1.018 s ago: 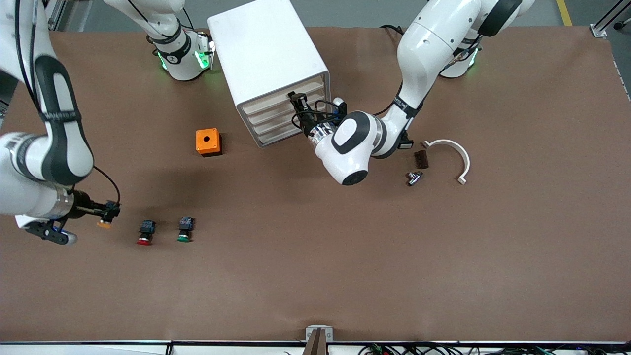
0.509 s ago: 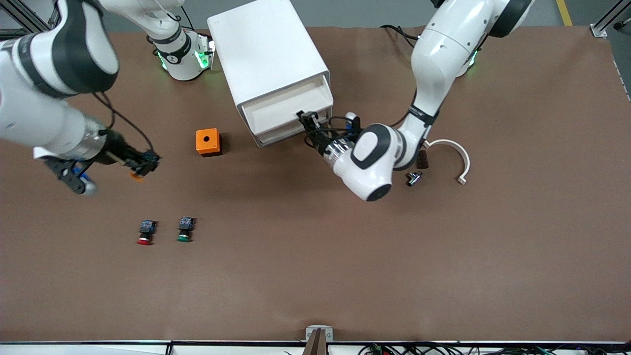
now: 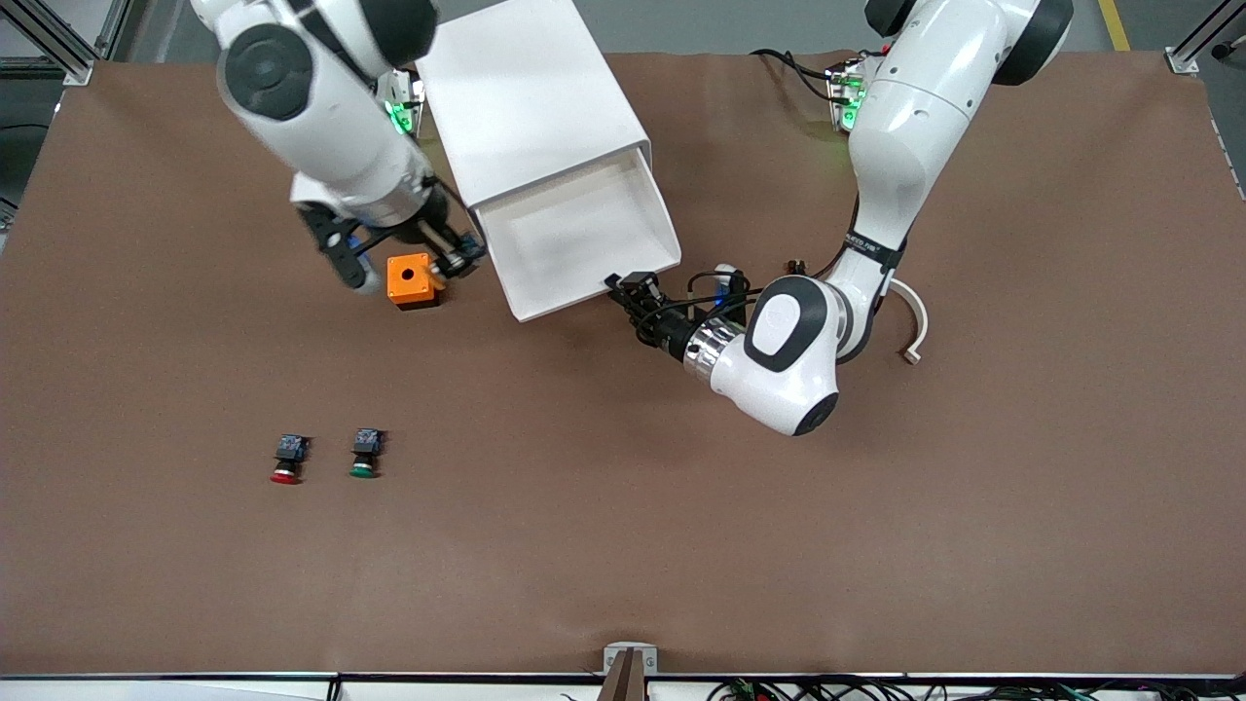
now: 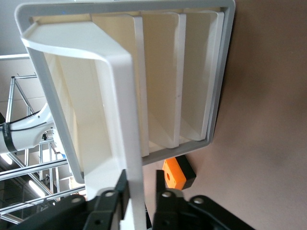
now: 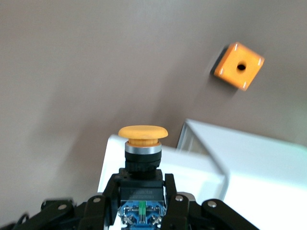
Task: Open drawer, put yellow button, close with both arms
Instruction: 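Lower the yellow button into the open drawer and open the right gripper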
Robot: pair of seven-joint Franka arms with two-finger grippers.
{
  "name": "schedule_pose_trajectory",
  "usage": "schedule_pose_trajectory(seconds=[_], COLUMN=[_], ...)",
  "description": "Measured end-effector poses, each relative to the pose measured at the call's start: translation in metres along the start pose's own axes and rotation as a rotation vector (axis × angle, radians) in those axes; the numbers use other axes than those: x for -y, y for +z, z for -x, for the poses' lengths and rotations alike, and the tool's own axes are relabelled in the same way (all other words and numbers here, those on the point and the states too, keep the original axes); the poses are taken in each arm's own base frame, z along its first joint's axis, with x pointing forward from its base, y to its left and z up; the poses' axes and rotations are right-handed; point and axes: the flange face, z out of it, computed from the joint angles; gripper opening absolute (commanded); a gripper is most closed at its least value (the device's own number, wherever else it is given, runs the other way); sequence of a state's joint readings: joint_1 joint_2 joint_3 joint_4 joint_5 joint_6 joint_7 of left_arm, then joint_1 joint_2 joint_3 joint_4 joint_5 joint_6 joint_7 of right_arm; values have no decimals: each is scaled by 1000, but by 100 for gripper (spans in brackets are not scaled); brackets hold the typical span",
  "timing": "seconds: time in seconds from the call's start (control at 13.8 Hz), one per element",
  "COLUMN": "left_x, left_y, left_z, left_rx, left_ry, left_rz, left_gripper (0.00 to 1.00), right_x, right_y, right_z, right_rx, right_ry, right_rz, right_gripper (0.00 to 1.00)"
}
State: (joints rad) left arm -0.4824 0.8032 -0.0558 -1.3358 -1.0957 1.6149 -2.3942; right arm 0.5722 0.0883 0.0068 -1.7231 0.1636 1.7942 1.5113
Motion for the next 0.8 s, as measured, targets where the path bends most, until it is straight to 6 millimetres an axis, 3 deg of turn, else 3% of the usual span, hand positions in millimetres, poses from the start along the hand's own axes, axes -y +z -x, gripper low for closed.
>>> schedule_pose_trajectory(seconds=[0.15, 0.29, 0.58, 0.65, 0.73, 0.8], left_x=[-6, -12, -34, -39, -44, -49], left_y=[-15, -47, -121, -135, -146, -158], left_z=[0, -2, -18, -23, -28, -34], left_rx=[31, 75, 132, 126, 111, 99], left_ry=[9, 58, 251, 323, 397, 470], left_rz=[18, 42, 145, 181, 215, 245], left_gripper=[100, 100, 100, 100, 100, 100], right_x=[4, 7, 23, 27, 30, 32], right_y=[9, 27, 84, 97, 108, 116], right_z=[43, 76, 107, 112, 117, 119], right_rx=[-14, -34, -77, -83, -89, -93], right_ry=[45, 74, 124, 136, 145, 150], right_rz=[-25, -34, -33, -35, -34, -31], right_gripper=[0, 0, 0, 17, 99, 100])
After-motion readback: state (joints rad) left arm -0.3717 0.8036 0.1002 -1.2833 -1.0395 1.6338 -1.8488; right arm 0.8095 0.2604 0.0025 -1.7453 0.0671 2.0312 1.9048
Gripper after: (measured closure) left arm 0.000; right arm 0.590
